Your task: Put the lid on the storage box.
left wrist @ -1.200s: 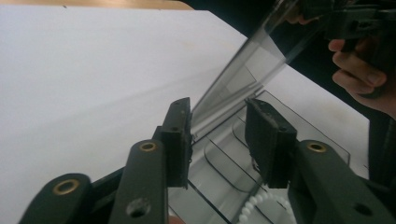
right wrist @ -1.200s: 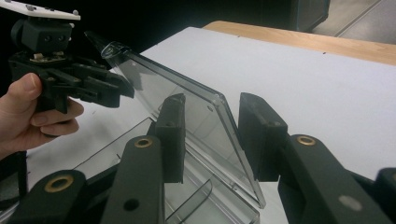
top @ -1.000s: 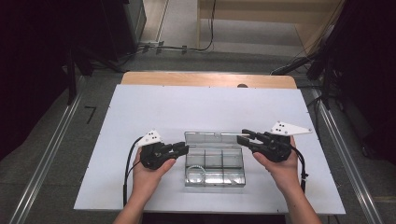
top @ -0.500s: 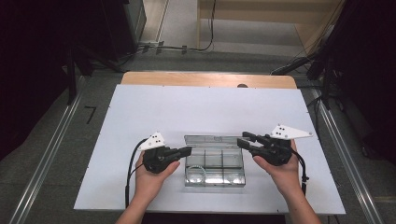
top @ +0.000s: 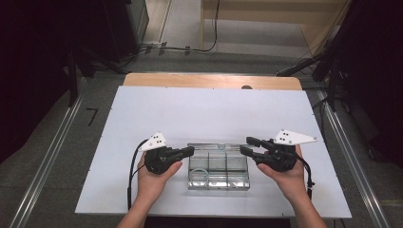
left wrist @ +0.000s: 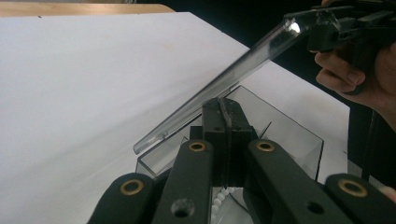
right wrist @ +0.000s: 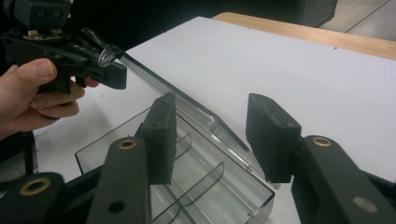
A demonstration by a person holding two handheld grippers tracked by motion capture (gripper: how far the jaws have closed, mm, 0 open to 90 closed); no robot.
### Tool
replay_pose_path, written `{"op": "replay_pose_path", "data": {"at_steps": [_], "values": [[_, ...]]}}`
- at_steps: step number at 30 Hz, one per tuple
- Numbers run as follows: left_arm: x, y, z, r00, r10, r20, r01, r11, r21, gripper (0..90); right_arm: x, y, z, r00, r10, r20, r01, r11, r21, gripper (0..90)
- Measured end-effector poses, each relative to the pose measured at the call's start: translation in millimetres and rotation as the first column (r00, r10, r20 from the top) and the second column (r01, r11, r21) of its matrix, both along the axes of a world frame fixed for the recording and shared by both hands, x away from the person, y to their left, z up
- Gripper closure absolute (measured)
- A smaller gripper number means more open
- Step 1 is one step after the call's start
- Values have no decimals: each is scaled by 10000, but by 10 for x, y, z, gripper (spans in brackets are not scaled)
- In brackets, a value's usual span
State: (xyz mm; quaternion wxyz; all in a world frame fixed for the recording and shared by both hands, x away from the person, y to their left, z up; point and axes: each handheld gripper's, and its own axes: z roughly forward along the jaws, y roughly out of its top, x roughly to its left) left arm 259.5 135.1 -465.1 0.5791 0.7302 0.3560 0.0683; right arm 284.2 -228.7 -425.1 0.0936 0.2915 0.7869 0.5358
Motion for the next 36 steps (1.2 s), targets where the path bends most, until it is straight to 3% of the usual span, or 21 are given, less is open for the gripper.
{"op": "replay_pose_path", "data": {"at_steps": [5, 11, 18, 22, 34, 35, 36], "values": [[0, -6, 1, 10000, -7, 80, 7, 10000, -4, 900, -20, -22, 9, 10000, -5, -36, 5, 10000, -18, 440], [-6, -13, 3, 10000, 8, 69, -9, 10000, 38, 900, -59, -96, -44, 9993, -265, -257, 264, 9996, -57, 264], [-11, -20, 6, 9999, -54, 99, 54, 10000, 54, 900, -83, -143, -138, 9965, -565, -619, 546, 9980, -327, 263], [-13, -19, 5, 9999, -59, 101, 59, 10000, 59, 900, -107, -163, -189, 9945, -722, -763, 695, 9969, -371, 332], [-42, 6, 7, 9998, -157, 90, 158, 9999, -67, 900, -163, -164, -291, 9889, -776, -1263, 756, 9969, -206, 742], [-42, 6, 7, 9998, -157, 90, 158, 9999, -67, 900, -163, -164, -291, 9889, -776, -1263, 756, 9969, -206, 742], [-65, 6, 5, 9998, -154, 100, 154, 9999, -33, 900, -158, -168, -289, 9884, -899, -1222, 887, 9959, -155, 857]]}}
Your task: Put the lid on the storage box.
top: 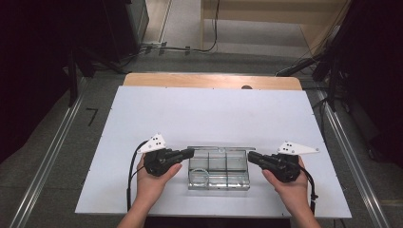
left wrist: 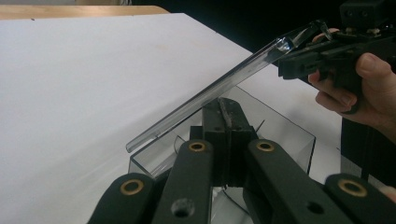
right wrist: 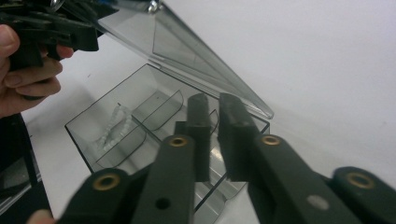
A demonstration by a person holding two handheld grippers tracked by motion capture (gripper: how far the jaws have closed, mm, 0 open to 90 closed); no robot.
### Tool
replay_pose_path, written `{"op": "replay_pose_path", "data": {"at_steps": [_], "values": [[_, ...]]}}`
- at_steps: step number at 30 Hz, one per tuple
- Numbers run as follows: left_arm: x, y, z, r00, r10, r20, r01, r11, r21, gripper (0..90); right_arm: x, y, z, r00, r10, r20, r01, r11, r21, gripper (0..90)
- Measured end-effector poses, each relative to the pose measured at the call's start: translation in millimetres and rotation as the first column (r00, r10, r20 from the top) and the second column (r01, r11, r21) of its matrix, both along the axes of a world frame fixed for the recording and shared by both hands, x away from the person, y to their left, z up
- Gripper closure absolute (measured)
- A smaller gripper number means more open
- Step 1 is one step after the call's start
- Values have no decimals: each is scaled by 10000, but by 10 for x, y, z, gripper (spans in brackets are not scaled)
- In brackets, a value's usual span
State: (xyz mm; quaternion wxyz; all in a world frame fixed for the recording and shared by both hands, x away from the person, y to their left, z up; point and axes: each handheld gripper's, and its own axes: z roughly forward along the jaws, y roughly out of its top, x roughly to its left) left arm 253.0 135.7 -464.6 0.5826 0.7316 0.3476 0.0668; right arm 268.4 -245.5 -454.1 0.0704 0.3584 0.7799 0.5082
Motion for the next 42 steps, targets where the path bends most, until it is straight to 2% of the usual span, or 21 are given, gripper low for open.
{"op": "replay_pose_path", "data": {"at_steps": [4, 13, 22, 42], "values": [[-34, -7, -2, 10000, -10, 53, 10, 9999, 106, 900, -15, -18, 0, 9998, -115, 180, 113, 9999, 126, 880], [-121, -10, 2, 9998, -120, 134, 118, 9998, 143, 900, -84, -6, -18, 9982, 349, 497, -358, 9992, 181, 881], [-216, 27, -25, 9997, -182, 143, 183, 9998, -7, 900, -128, -3, -50, 9977, 428, 518, -438, 9989, 176, 881], [-398, 72, -109, 9993, -375, -78, 377, 9990, 259, 900, -360, -55, -130, 9969, 654, 426, -657, 9978, 46, 881]]}}
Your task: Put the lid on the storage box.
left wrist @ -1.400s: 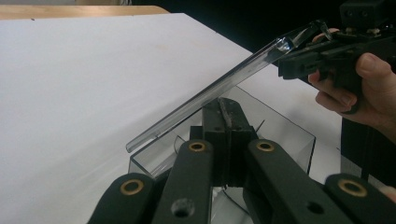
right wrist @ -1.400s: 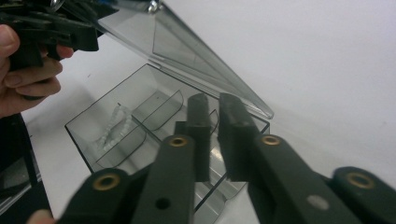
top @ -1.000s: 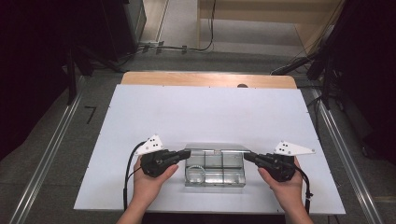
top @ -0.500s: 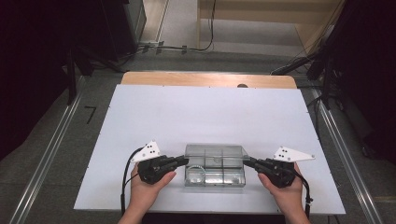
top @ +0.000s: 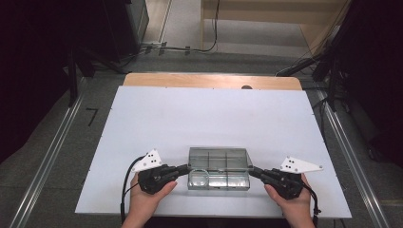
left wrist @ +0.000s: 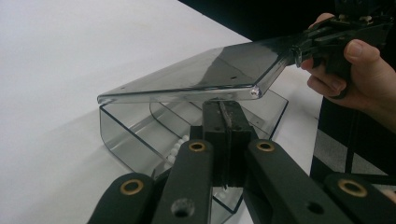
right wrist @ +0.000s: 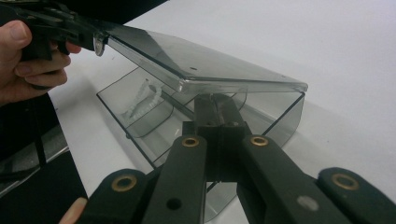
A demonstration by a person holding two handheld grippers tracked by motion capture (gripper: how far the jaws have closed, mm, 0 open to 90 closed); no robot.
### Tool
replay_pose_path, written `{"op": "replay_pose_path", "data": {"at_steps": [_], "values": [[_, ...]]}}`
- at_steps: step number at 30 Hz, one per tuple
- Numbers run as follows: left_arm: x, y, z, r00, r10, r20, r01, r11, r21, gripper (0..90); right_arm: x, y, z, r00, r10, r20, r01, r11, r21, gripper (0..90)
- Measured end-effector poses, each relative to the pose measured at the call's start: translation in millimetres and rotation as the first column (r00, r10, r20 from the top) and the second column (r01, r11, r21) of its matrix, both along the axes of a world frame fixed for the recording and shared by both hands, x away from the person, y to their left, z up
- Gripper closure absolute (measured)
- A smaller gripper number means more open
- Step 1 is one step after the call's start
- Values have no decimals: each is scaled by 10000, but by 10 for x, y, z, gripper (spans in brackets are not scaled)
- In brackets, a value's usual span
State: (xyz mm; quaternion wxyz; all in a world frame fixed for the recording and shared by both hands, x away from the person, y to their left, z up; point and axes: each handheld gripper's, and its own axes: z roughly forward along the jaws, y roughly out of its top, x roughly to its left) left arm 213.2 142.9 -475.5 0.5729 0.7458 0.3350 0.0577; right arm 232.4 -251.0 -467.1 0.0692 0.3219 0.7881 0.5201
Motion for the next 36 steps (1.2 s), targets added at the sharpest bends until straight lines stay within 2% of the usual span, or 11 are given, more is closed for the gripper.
{"op": "replay_pose_path", "data": {"at_steps": [9, 12, 18, 29, 31, 36], "values": [[-52, 21, -44, 9997, -63, -240, 66, 9999, 113, 900, -77, -18, -34, 10000, 53, 27, -52, 9997, -222, 881], [-82, 23, -68, 9996, -100, -277, 108, 9995, 304, 900, -106, -27, -54, 10000, 65, 39, -64, 9995, -324, 881], [-111, 21, -97, 9991, -134, -395, 150, 9991, 405, 900, -144, -40, -88, 9999, 156, 66, -153, 9986, -504, 881], [-143, 10, -161, 9973, -289, -682, 335, 9972, 666, 900, -163, -74, -162, 9997, 238, -82, -243, 9969, -746, 881], [-135, 5, -182, 9969, -287, -736, 355, 9950, 934, 900, -152, -81, -184, 9997, 194, -178, -207, 9967, -786, 881], [-117, 9, -216, 9947, -448, -927, 545, 9930, 1048, 900, -138, -89, -220, 9990, 285, -331, -313, 9956, -880, 881]]}}
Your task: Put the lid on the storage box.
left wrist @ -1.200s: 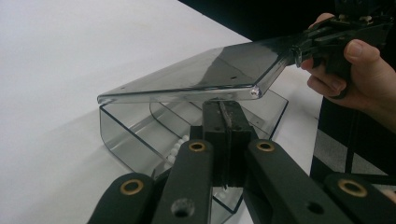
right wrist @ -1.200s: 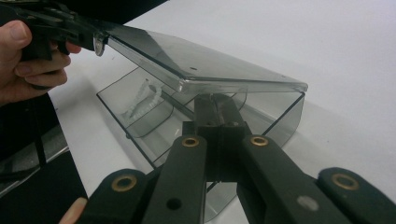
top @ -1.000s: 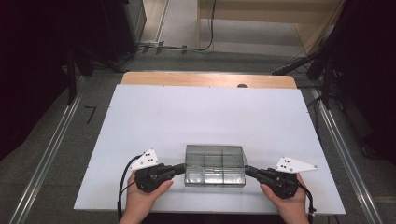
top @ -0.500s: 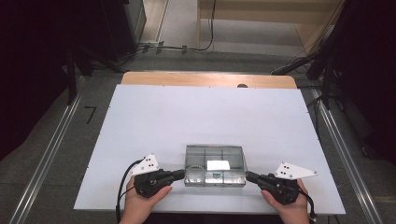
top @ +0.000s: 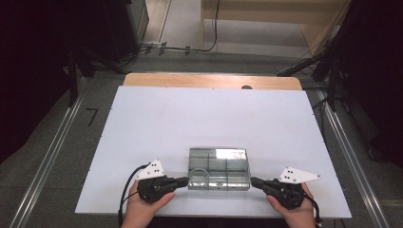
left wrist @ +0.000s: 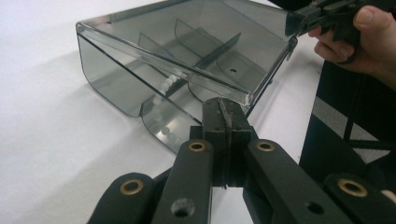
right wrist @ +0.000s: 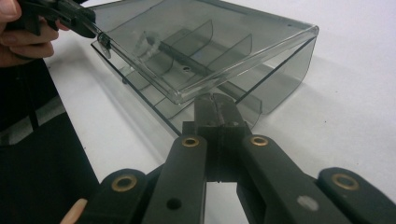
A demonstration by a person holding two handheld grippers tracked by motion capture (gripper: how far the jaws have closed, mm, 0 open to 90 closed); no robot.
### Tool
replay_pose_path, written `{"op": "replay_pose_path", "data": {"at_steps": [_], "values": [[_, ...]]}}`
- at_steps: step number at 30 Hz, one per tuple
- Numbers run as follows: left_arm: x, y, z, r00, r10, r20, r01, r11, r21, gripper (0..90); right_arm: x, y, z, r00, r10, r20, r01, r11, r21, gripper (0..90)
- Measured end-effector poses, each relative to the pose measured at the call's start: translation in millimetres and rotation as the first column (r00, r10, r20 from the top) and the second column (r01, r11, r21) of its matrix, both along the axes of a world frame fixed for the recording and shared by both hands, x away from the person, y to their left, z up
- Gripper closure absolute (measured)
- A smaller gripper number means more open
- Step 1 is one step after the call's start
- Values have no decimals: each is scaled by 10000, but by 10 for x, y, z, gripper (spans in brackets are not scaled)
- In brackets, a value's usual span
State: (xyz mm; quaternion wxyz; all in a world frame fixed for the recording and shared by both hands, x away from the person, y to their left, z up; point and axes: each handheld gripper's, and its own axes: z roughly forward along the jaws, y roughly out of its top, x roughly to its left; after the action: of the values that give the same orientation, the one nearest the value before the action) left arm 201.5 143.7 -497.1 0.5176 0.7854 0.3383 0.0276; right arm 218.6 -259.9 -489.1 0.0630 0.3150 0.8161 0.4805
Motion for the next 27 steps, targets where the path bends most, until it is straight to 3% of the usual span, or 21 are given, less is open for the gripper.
{"op": "replay_pose_path", "data": {"at_steps": [4, 27], "values": [[5, -5, -14, 9999, -122, -4, 122, 9996, 270, 900, 14, -2, -28, 9999, 68, -99, -70, 9999, -133, 881], [39, 26, -60, 9983, -482, -315, 500, 9968, 619, 900, 45, 11, -92, 9994, 196, -296, -218, 9969, -753, 881]]}}
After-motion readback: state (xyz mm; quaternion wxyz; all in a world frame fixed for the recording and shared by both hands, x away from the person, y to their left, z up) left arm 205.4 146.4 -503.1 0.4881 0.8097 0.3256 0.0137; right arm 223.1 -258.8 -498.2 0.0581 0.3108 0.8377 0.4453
